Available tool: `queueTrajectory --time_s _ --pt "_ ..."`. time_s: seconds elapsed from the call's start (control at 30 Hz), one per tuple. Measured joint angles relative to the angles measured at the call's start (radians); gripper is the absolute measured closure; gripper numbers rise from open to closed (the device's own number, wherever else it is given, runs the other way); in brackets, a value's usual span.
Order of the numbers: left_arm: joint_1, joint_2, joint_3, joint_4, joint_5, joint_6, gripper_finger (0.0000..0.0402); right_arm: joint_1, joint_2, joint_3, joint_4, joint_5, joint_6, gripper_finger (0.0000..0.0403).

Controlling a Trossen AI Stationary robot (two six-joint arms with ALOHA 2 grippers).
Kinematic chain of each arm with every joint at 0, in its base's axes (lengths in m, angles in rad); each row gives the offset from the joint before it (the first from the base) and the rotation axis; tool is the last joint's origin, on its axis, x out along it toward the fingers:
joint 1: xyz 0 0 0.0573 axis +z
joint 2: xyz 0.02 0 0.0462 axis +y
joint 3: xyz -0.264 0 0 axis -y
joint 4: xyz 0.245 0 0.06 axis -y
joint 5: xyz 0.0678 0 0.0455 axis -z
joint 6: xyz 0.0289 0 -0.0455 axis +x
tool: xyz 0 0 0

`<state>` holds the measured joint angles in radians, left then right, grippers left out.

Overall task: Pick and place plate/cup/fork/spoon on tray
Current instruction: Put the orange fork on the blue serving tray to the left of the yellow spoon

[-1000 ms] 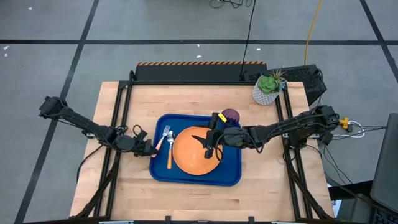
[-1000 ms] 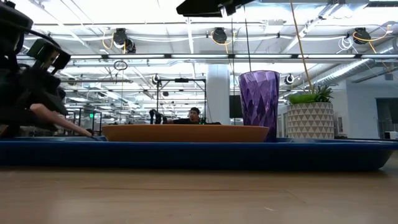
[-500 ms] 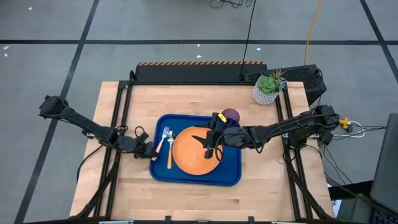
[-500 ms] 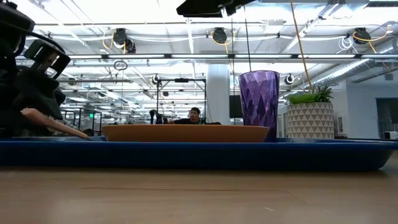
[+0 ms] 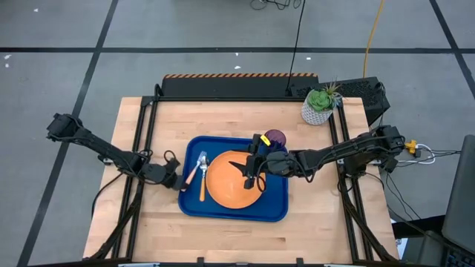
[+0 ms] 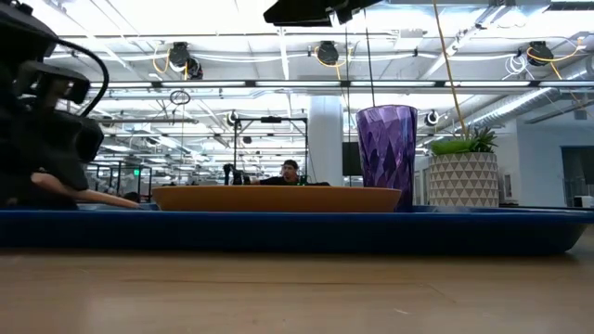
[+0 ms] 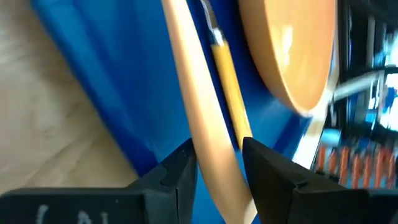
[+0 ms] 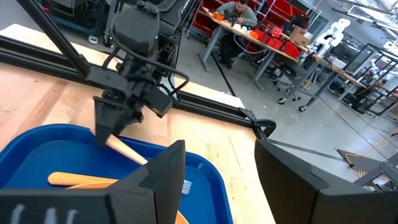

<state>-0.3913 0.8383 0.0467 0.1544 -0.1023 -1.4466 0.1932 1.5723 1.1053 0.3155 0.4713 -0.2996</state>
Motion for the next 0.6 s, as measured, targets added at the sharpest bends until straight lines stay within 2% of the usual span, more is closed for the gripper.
queueTrajectory --time_s 0.13,0.27,0.37,0.6 --pt "-0.001 0.0 0.0 0.013 0.086 0.152 0.0272 -0.001 0.0 0.0 0.0 0.0 0.0 0.0218" --pt "-0.001 0.0 0.0 0.005 0.095 0.151 0.0272 -0.002 0.0 0.0 0.0 0.0 0.008 0.0218" --pt "-0.001 0.0 0.0 0.001 0.082 0.103 0.0273 -0.002 0.0 0.0 0.001 0.0 0.008 0.0218" --pt "-0.001 -0.002 0.006 -0.091 0.036 -0.169 0.0275 -0.003 0.0 0.0 0.008 0.0 0.008 0.0218"
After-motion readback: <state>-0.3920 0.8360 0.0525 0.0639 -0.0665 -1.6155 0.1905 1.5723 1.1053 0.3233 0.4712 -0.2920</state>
